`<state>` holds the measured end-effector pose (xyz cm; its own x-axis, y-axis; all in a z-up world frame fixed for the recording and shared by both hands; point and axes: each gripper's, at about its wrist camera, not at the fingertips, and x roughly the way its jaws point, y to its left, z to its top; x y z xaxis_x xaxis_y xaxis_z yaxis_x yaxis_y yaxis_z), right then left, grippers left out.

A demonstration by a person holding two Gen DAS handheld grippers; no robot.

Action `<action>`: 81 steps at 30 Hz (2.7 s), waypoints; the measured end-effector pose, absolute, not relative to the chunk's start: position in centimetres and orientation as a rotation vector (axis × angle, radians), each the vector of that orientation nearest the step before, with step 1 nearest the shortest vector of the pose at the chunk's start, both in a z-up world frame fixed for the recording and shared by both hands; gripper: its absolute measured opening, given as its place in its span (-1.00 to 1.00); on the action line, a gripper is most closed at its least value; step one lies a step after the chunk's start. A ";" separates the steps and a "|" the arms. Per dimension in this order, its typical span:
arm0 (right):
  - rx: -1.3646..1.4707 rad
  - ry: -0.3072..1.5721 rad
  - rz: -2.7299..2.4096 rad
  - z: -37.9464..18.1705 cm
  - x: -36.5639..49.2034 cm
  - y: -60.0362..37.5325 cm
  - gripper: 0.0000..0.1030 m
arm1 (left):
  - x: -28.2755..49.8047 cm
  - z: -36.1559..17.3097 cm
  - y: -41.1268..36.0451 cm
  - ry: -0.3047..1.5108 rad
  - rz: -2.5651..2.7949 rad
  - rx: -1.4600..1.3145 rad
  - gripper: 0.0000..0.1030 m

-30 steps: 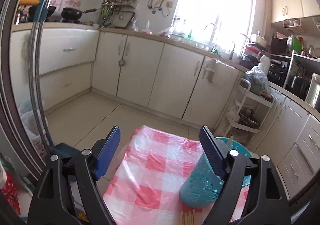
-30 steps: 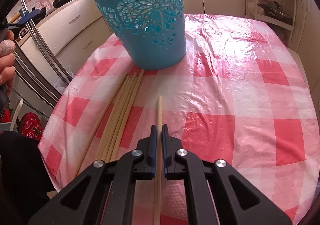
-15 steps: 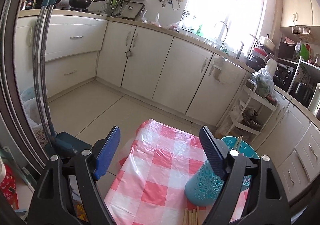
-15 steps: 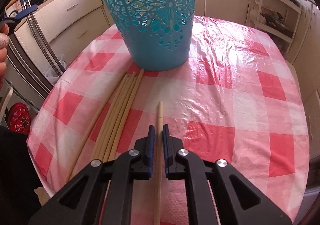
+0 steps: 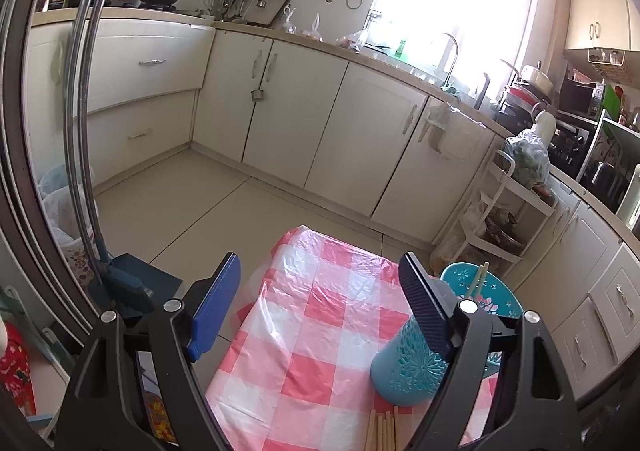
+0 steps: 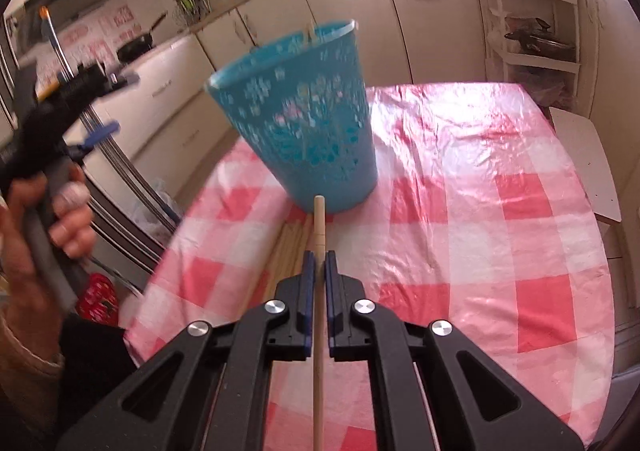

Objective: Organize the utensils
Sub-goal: 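Carry the chopstick over the teal basket and open the right gripper, then move the right gripper back to the bundle to grasp another chopstick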

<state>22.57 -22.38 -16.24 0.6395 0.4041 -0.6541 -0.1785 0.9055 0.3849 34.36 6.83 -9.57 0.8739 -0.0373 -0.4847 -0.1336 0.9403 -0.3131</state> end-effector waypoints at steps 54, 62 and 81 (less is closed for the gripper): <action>0.214 0.693 0.171 -15.9 21.2 -18.8 -0.39 | 33.6 -10.1 7.7 0.541 0.088 -0.342 0.54; 0.196 0.865 0.202 -20.7 24.0 -17.2 -0.60 | 33.4 -10.1 8.5 0.546 0.093 -0.357 0.54; 0.063 0.928 0.176 -23.0 27.2 -14.5 -0.89 | 33.7 -10.5 7.7 0.566 0.076 -0.324 0.56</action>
